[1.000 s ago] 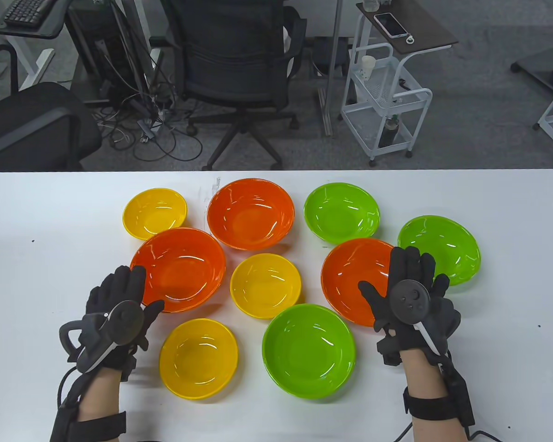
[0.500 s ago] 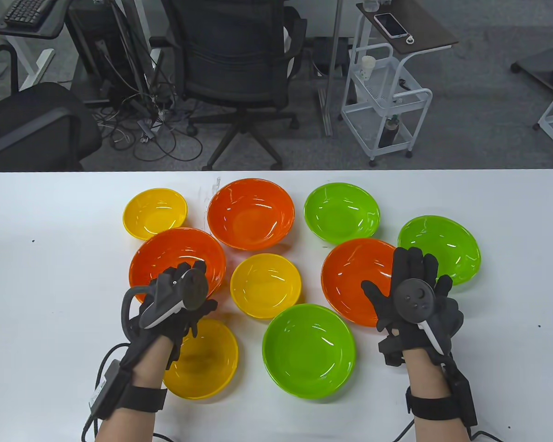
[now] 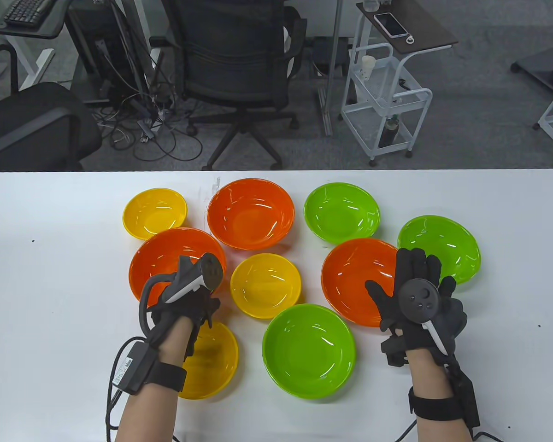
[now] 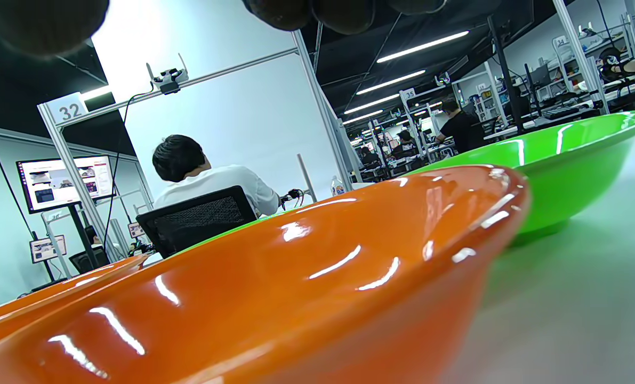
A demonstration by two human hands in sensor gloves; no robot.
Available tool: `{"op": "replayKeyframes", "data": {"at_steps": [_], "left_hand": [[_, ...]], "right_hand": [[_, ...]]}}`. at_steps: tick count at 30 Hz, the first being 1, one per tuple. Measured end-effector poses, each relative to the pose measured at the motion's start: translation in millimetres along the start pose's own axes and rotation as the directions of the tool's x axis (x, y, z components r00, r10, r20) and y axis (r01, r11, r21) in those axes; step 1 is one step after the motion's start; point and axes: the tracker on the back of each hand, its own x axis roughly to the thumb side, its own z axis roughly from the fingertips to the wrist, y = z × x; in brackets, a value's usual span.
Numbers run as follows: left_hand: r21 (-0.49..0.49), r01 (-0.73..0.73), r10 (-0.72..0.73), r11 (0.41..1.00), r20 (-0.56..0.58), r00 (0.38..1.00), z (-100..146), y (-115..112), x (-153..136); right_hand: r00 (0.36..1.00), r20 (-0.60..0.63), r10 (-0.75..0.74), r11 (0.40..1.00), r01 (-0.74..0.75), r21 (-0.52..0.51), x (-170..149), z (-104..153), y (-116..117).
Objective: Nest bowls by color group
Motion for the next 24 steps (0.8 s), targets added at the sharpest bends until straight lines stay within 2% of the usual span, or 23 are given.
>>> {"op": "replayKeyframes", "data": {"at_steps": [4, 10, 14, 16, 19, 24], "left_hand": [[-0.004, 0.017, -0.017, 1.000, 0.010, 1.000, 1.0, -0.6, 2.4], [0.068, 0.076, -0.078, 0.995, 0.038, 0.996, 10.7, 0.9, 2.1], [0.165, 0.072, -0.082, 0.984, 0.052, 0.995, 21.7, 8.0, -5.7], [0.165, 0.049, -0.060, 0.985, 0.064, 0.996, 27.9, 12.1, -8.6], [0.194, 0.048, -0.065, 0.980, 0.082, 0.995, 41.4, 22.1, -12.5], [0.309, 0.057, -0.090, 0.949, 0.092, 0.992, 67.3, 48.5, -12.5]], "right_hand": [[1.000, -0.001, 0.001, 1.000, -0.001, 0.003, 0.3, 0.2, -0.4], [1.000, 0.002, 0.021, 1.000, -0.021, -0.004, 0.8, 0.5, 1.5], [1.000, 0.007, 0.019, 1.000, -0.019, -0.007, 1.6, 0.9, 1.4], [1.000, 0.011, 0.017, 1.000, -0.017, -0.012, 1.9, 1.2, 1.2], [0.999, 0.019, 0.047, 0.999, -0.046, -0.014, 3.1, 1.8, 3.1], [0.999, 0.017, 0.042, 0.999, -0.041, -0.011, 4.2, 2.3, 3.7]]}}
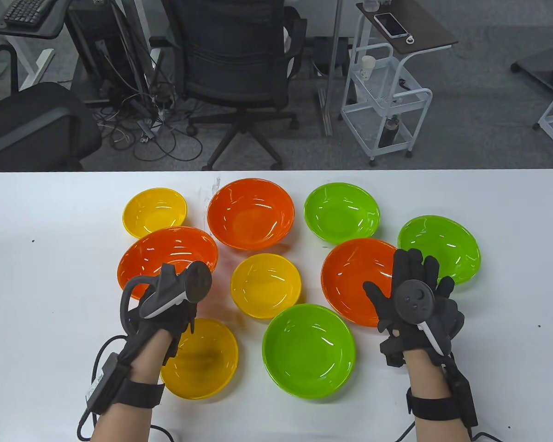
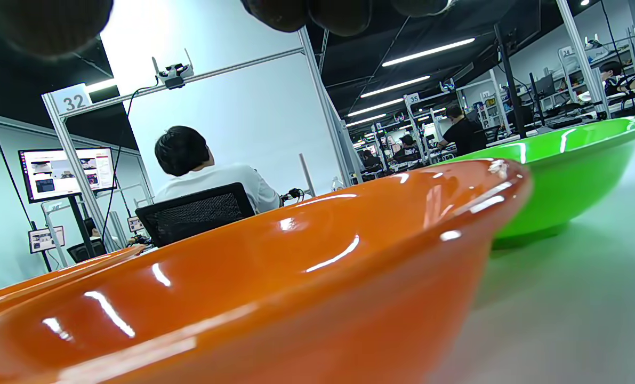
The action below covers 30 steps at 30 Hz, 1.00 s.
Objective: Nest bowls by color group
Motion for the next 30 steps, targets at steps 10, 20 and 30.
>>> {"op": "replayKeyframes", "data": {"at_steps": [10, 20, 30], "left_hand": [[0.258, 0.010, -0.009, 0.966, -0.002, 1.000, -19.6, 35.9, 42.2], [0.279, 0.045, -0.043, 0.959, -0.012, 0.999, -81.3, 23.6, 98.2], [0.161, 0.109, -0.103, 0.981, -0.043, 0.994, -116.1, -3.6, 121.9]], "right_hand": [[1.000, 0.014, 0.018, 1.000, -0.018, 0.005, 2.4, 0.7, 2.6], [1.000, 0.023, 0.013, 1.000, -0.013, 0.013, 3.7, 1.3, 4.1], [1.000, 0.019, 0.002, 1.000, -0.003, 0.020, 2.4, 1.8, 3.4]]}}
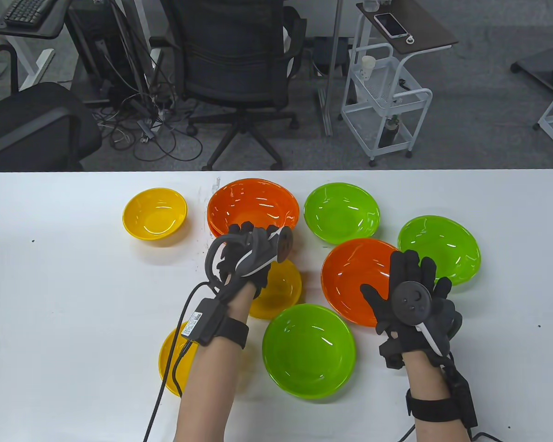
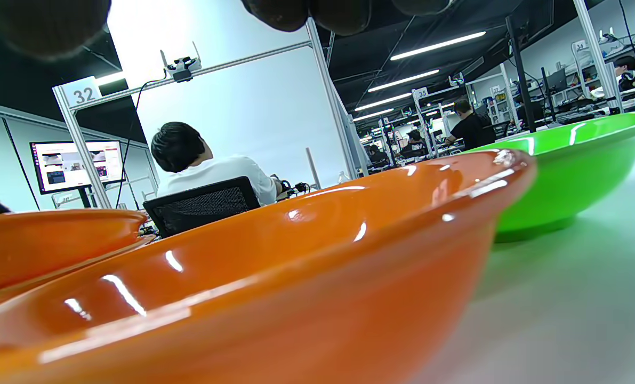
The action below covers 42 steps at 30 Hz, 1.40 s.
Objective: Nest bowls by color group
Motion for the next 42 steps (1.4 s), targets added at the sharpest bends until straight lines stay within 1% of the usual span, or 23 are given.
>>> {"op": "replayKeyframes", "data": {"at_steps": [1, 5, 8, 11, 19, 24, 26, 30, 32, 34, 35, 37, 42], "left_hand": [[-0.009, -0.007, 0.007, 1.000, 0.001, 1.000, -2.0, -0.4, -0.3], [-0.095, -0.026, 0.025, 0.995, -0.007, 1.000, -6.2, -6.2, -5.2], [-0.104, -0.013, 0.014, 0.995, 0.017, 1.000, -5.1, -8.5, -7.5], [-0.165, -0.049, 0.050, 0.985, 0.001, 0.999, -3.5, -10.6, -11.2], [-0.174, -0.056, 0.058, 0.983, 0.005, 0.998, 3.0, -11.0, -19.8], [-0.168, -0.073, 0.074, 0.983, -0.004, 0.997, 13.1, -5.4, -36.7], [-0.141, -0.079, 0.078, 0.987, -0.010, 0.997, 20.4, -0.9, -49.1], [-0.092, -0.118, 0.114, 0.989, -0.057, 0.992, 40.9, 7.7, -83.9], [-0.046, -0.157, 0.153, 0.986, -0.096, 0.984, 56.0, 11.3, -106.6], [-0.001, -0.192, 0.190, 0.981, -0.116, 0.975, 71.5, 12.8, -126.1], [0.014, -0.208, 0.208, 0.978, -0.119, 0.971, 77.2, 12.4, -133.0], [0.045, -0.274, 0.277, 0.961, -0.120, 0.953, 96.7, 8.6, -151.6], [0.139, -0.301, 0.320, 0.943, -0.150, 0.935, 135.1, -10.5, -180.9]], "right_hand": [[1.000, 0.000, 0.003, 1.000, -0.003, 0.003, 0.3, 0.0, 0.3], [1.000, 0.006, 0.018, 0.999, -0.019, 0.027, 1.3, -0.5, 1.9], [1.000, 0.009, 0.019, 0.999, -0.019, 0.041, 1.9, -0.6, 2.4], [0.999, 0.014, 0.031, 0.998, -0.031, 0.058, 2.8, -0.2, 3.2], [0.999, 0.026, 0.039, 0.996, -0.041, 0.083, 4.8, 0.2, 4.7], [0.998, 0.040, 0.044, 0.992, -0.048, 0.119, 6.8, 0.5, 5.8], [0.998, 0.050, 0.046, 0.989, -0.053, 0.138, 7.8, 0.4, 6.3], [0.996, 0.076, 0.054, 0.981, -0.067, 0.183, 9.9, 0.7, 8.9], [0.993, 0.083, 0.083, 0.981, -0.096, 0.170, 11.8, 2.1, 9.8], [0.992, 0.103, 0.077, 0.978, -0.095, 0.186, 15.6, 2.4, 12.0], [0.990, 0.112, 0.081, 0.976, -0.102, 0.191, 17.3, 2.7, 13.1], [0.983, 0.140, 0.116, 0.970, -0.142, 0.195, 22.3, 4.1, 16.3], [0.972, 0.182, 0.148, 0.952, -0.190, 0.241, 29.4, 6.0, 22.5]]}}
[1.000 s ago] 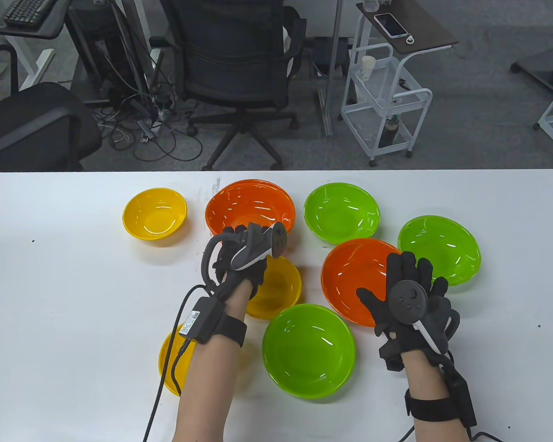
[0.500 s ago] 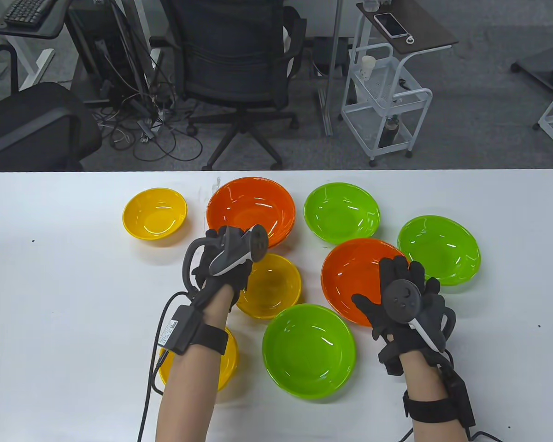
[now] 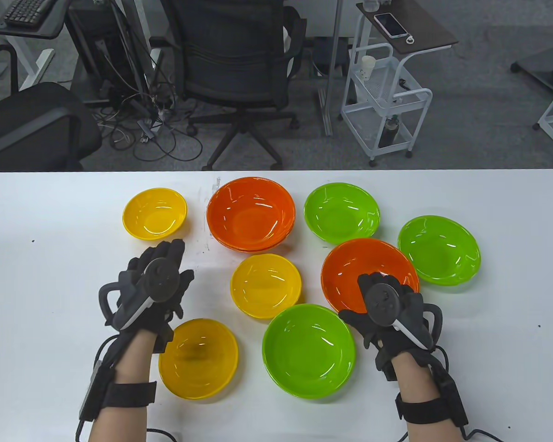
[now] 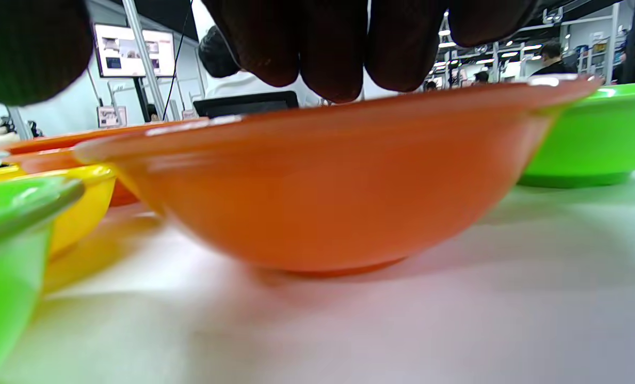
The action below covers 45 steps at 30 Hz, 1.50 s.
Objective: Nest bowls by color group
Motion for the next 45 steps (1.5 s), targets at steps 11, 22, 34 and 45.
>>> {"op": "replayKeyframes", "data": {"at_steps": [11, 22, 34, 45], "left_hand": [[0.069, -0.049, 0.055, 0.996, -0.087, 0.995, 38.4, -18.0, -47.9], [0.033, -0.001, 0.004, 0.999, -0.101, 0.995, 41.9, -25.8, -53.8], [0.001, 0.007, -0.007, 1.000, -0.100, 0.995, 41.5, -27.9, -54.8], [-0.001, 0.003, -0.003, 1.000, -0.101, 0.995, 41.0, -29.2, -56.4]], "right_hand": [[0.998, 0.016, 0.058, 0.997, -0.059, 0.059, 2.0, -1.0, 11.2], [0.996, 0.063, 0.055, 0.990, -0.062, 0.123, 8.3, -1.7, 19.7], [0.997, 0.078, 0.011, 0.994, -0.019, 0.105, 13.1, -1.6, 22.3], [0.992, 0.109, 0.057, 0.998, -0.060, 0.019, 23.1, 4.6, 10.2]]}}
